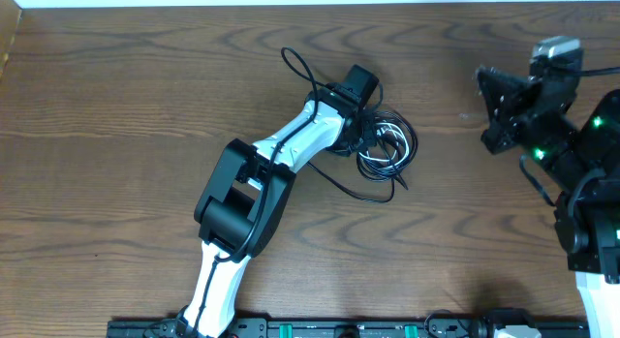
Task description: Untangle cables
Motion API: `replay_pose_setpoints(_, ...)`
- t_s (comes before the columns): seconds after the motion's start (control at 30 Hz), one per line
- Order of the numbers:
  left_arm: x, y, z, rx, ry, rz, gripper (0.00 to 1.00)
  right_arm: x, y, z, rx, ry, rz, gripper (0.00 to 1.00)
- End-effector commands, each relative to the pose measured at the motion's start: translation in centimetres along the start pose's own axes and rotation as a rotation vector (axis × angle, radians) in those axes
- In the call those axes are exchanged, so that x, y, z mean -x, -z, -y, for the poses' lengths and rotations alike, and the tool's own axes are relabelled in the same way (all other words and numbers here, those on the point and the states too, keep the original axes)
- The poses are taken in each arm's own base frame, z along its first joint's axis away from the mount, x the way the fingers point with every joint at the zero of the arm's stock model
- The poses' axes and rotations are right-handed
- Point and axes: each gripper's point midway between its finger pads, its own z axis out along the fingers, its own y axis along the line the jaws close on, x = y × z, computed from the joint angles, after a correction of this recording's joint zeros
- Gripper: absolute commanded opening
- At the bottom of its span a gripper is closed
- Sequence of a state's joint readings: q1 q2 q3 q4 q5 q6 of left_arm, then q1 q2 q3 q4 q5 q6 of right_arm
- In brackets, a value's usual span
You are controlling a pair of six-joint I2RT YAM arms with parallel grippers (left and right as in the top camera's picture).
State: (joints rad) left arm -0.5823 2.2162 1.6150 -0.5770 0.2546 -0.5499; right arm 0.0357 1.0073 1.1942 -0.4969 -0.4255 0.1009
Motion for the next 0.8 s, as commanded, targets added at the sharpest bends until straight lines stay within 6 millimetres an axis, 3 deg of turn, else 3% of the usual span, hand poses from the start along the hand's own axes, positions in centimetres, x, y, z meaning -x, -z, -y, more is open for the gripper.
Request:
replay_pose_setpoints(0.0, -0.1, -1.2, -2.5, 0.091, 0.013, 0.002, 0.07, -3.9, -1.2, 1.4, -0.032, -0.061, -0.160, 0.12)
replay_pose_setpoints(0.07, 0.0, -1.2, -2.5, 0.090, 0.013, 0.003, 0.07, -6.0, -2.0, 2.0, -0.038, -0.096, -0.247, 0.39)
replay_pose_setpoints(0.13, 0.1, -1.1, -2.6, 0.089, 0.015, 0.005, 0.08, -8.0, -3.0, 2.7, -0.048, -0.148, -0.326, 0.59)
replay_pose_setpoints(0.33, 0.1, -1.1, -2.5, 0.072, -0.037, -0.002, 0.08, -13.5, -6.9, 4.8, -0.101, -0.414, -0.513, 0.67)
replay_pose_setpoints(0.37, 0.1, -1.1, -2.5, 0.072, -0.045, -0.003, 0.07, -14.2, -7.5, 5.1, -0.101, -0.408, -0.537, 0.72)
replay_pose_setpoints(0.5, -0.1, -1.1, -2.2, 0.043, -0.037, -0.023, 0.08, -16.4, -9.0, 5.8, -0.042, -0.231, -0.605, 0.75)
replay_pose_setpoints(0.57, -0.1, -1.0, -2.1, 0.030, -0.033, -0.029, 0.08, -17.6, -9.6, 5.9, -0.012, -0.173, -0.641, 0.89)
replay_pose_setpoints(0.63, 0.0, -1.0, -2.1, 0.029, -0.033, -0.026, 0.07, -18.4, -10.0, 5.9, 0.007, -0.145, -0.667, 0.88)
replay_pose_setpoints(0.7, -0.1, -1.1, -2.1, 0.028, -0.033, -0.027, 0.08, -19.4, -10.8, 5.6, 0.042, -0.088, -0.688, 0.71)
replay_pose_setpoints(0.77, -0.1, -1.1, -2.1, 0.029, -0.033, -0.027, 0.07, -20.4, -11.8, 4.7, 0.100, -0.041, -0.706, 0.64)
